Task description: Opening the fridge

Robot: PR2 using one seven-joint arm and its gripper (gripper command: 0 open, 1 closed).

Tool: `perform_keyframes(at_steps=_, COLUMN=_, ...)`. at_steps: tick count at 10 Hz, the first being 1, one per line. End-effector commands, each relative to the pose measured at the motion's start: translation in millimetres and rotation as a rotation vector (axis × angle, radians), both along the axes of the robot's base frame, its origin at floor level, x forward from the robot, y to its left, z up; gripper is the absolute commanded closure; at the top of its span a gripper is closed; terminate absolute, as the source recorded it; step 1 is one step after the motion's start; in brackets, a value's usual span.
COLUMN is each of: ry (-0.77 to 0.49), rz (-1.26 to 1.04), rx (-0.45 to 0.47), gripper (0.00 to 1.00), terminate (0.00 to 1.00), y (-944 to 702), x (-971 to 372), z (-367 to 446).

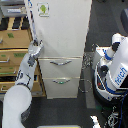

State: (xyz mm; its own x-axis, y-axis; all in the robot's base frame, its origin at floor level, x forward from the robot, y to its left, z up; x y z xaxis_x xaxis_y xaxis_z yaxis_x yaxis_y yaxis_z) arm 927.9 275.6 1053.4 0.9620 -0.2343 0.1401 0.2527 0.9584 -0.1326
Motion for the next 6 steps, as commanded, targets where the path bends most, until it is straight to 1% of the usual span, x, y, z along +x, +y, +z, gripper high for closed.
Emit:
perform_keyframes(at_steps=1, ry=0.015, rz=-0.029, rx=0.001, gripper=1.0, terminate=0.0, y=-19.9, x=1.3, z=-20.7)
perform_keyframes(at_steps=6, ry=0.018, rz=-0.031, rx=0.003, gripper=1.0, terminate=0.0, y=-10.3, x=-18.9, z=-24.2)
